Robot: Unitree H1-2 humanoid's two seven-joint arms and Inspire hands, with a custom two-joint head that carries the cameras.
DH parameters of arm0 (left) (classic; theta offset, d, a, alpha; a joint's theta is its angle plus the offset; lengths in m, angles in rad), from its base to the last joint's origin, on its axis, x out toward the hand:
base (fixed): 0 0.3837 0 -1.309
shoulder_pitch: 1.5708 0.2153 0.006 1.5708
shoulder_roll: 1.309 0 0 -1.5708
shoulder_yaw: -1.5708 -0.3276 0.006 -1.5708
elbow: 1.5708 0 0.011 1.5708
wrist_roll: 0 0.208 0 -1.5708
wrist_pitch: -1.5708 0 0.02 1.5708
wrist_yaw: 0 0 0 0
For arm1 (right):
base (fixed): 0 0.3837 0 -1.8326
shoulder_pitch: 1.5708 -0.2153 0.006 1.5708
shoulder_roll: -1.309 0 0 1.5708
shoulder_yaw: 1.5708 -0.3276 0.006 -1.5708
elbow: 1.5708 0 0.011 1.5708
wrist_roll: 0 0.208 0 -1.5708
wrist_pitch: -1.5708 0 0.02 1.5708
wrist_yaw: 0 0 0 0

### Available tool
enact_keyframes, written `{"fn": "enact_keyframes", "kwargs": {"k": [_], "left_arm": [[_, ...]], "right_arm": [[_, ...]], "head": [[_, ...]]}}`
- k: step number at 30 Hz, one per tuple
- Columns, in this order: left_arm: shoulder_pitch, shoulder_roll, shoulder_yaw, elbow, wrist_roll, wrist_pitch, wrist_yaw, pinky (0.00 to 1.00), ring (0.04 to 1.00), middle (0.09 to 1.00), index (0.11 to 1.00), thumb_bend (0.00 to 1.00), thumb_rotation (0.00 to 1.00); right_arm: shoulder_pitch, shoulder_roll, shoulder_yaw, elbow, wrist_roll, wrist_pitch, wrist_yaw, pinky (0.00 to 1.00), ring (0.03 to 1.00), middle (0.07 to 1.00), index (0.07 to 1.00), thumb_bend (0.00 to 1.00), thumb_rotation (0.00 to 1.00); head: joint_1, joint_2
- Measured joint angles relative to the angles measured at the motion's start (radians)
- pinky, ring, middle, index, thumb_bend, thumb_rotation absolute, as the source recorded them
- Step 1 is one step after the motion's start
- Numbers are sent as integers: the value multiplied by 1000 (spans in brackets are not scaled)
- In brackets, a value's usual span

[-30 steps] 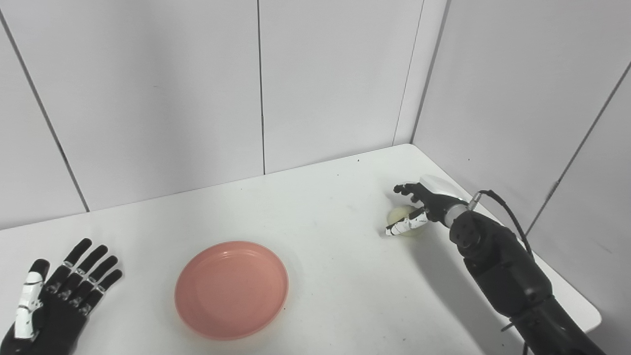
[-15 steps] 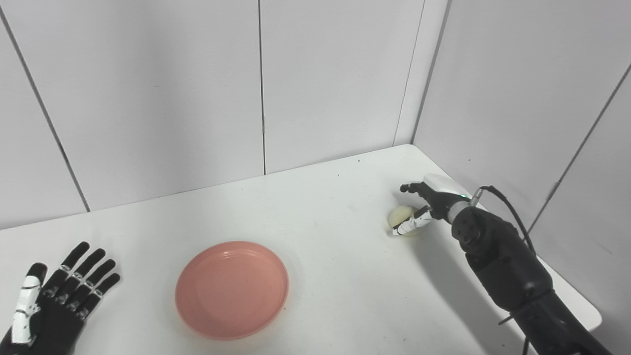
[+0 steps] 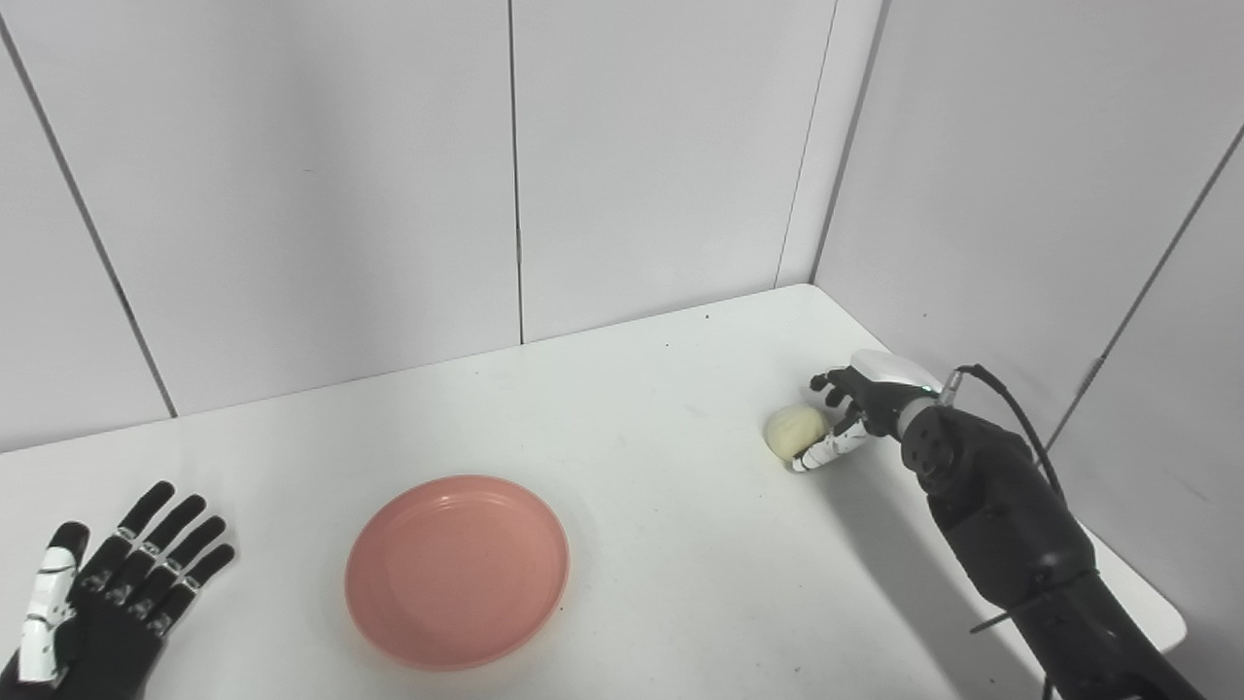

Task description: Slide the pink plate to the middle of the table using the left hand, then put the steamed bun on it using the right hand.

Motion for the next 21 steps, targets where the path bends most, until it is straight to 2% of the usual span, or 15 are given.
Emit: {"fn": "enact_keyframes", "kwargs": {"k": [5,6,9,10,11,12,13,17,21], "left_arm": [[4,1,0,-7,0,1,3,848,859,878,884,626,828],[6,0,0,-10,0,2,5,845,858,877,883,627,828],[8,1,0,-13,0,2,7,842,856,876,882,630,826],[8,1,0,-13,0,2,7,847,858,878,884,629,824],[9,1,0,-14,0,2,7,847,858,879,884,629,824],[9,1,0,-14,0,3,7,850,861,881,887,630,825],[9,1,0,-15,0,3,7,853,863,883,890,629,827],[10,1,0,-17,0,7,7,854,865,886,896,624,837],[12,3,0,-23,0,13,8,854,866,886,896,623,838]], "right_arm": [[0,-3,8,0,17,0,-5,533,655,756,823,1000,324],[0,-6,14,0,24,0,-10,494,589,681,822,1000,320],[1,-13,30,1,44,0,-27,468,537,634,814,1000,322],[1,-13,34,1,46,0,-31,541,567,634,803,1000,328],[1,-14,41,3,46,0,-42,548,570,635,802,1000,328],[1,-14,49,5,47,0,-52,607,600,653,798,1000,344],[1,-16,56,5,47,0,-57,626,619,668,799,1000,355],[-1,-26,83,7,44,0,-67,667,676,723,819,1000,385],[-7,-29,98,14,54,0,-74,638,642,697,832,1000,390]], "head": [[0,5],[0,6],[0,8],[0,8],[0,8],[-2,9],[-2,9],[0,12],[0,12]]}}
